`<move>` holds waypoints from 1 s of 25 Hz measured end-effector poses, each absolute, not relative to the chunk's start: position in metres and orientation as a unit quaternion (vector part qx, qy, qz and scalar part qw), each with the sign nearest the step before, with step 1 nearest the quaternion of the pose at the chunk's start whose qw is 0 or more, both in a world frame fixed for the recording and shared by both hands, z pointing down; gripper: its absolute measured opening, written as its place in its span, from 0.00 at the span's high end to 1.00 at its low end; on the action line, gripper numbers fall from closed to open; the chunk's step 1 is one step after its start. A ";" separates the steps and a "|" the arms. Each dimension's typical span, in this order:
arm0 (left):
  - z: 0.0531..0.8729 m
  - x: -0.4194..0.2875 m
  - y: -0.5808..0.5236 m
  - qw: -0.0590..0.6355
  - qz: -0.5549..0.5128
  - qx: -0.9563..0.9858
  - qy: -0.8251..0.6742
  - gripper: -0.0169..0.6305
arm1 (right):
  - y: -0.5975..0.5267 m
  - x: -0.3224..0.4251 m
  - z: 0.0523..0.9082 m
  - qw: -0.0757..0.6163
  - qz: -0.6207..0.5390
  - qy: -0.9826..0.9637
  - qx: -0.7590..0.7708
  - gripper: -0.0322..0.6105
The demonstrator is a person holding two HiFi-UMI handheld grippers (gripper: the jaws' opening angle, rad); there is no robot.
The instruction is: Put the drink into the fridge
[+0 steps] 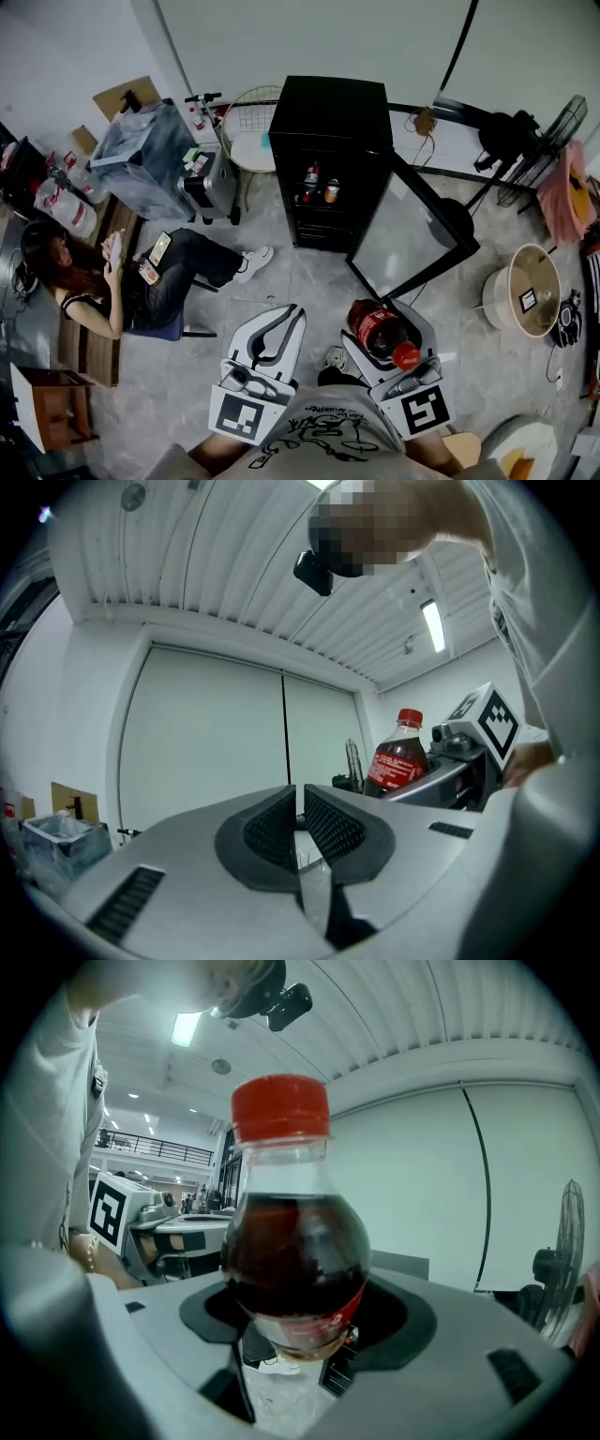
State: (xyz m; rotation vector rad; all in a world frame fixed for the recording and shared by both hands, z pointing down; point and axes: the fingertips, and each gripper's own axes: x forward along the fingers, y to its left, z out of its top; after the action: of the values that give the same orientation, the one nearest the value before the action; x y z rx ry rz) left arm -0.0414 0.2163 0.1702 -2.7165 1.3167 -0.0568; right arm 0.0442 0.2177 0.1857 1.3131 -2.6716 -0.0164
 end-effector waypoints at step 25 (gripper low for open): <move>0.187 0.047 0.147 0.047 -0.047 -0.889 0.454 0.91 | 0.144 0.131 0.201 0.077 0.018 -0.904 0.421 0.46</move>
State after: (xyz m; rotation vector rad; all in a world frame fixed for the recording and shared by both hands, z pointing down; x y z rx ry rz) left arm 0.0472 0.1469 0.1865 -2.7105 1.3842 -0.1422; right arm 0.1310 0.1440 0.2014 1.2622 -2.7078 0.0527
